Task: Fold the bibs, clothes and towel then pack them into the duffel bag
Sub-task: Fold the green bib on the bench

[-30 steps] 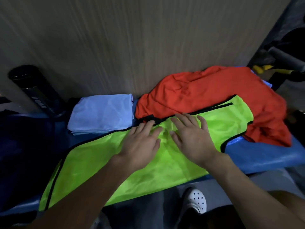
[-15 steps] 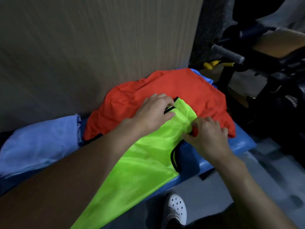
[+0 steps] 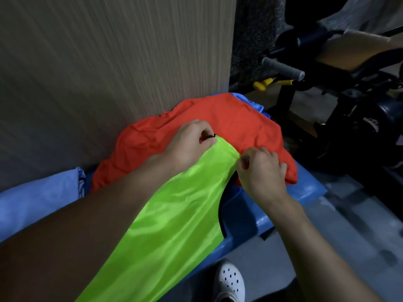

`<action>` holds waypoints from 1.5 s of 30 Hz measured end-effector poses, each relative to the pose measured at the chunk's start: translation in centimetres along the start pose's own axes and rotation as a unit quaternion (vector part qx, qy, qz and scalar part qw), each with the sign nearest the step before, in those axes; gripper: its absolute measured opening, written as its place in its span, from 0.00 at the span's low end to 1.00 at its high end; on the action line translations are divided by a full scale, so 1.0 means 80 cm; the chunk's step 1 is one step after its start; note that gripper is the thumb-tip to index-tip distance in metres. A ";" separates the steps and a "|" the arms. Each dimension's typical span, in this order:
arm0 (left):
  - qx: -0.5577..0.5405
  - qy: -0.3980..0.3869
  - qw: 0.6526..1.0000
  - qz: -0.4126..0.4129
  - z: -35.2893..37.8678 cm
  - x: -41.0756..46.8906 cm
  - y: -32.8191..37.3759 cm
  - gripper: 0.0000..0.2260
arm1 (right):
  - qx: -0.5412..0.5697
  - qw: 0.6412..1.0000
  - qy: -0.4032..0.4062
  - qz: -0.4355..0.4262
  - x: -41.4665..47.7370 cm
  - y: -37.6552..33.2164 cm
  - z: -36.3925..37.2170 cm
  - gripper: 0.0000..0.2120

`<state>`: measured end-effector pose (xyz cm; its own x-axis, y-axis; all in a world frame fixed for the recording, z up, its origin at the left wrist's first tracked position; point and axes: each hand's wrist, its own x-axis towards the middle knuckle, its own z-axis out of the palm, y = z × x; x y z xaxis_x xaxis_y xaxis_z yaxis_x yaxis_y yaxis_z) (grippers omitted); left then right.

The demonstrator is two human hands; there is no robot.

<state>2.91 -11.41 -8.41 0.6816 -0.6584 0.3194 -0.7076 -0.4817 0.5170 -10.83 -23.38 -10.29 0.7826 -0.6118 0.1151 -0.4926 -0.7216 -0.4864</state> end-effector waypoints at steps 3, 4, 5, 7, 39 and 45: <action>0.013 -0.008 1.000 0.009 0.003 0.002 -0.004 0.05 | -0.002 1.000 -0.002 -0.002 0.003 0.004 0.002 0.08; 0.022 -0.007 1.000 0.018 0.003 0.003 -0.006 0.06 | -0.004 1.000 0.000 -0.001 0.005 0.005 0.002 0.08; 0.030 -0.011 0.999 0.028 0.004 0.004 -0.008 0.08 | -0.005 1.000 0.002 0.000 0.006 0.006 0.002 0.08; 0.051 -0.044 0.996 0.056 0.002 0.006 -0.012 0.17 | -0.008 1.000 0.005 -0.002 0.007 0.007 0.003 0.07; 0.206 -0.099 0.971 0.069 -0.126 -0.208 -0.081 0.15 | 0.043 0.914 -0.095 -0.392 -0.148 -0.073 0.055 0.13; 0.231 -0.026 0.973 -0.006 -0.114 -0.231 -0.087 0.22 | 0.059 0.938 -0.020 -0.340 -0.143 -0.075 0.052 0.10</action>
<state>-3.07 9.39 -10.66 0.6881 -0.6743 0.2681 -0.7166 -0.6897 0.1043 -15.26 -10.70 -12.33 0.9157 -0.0090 0.4018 0.1688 -0.8987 -0.4048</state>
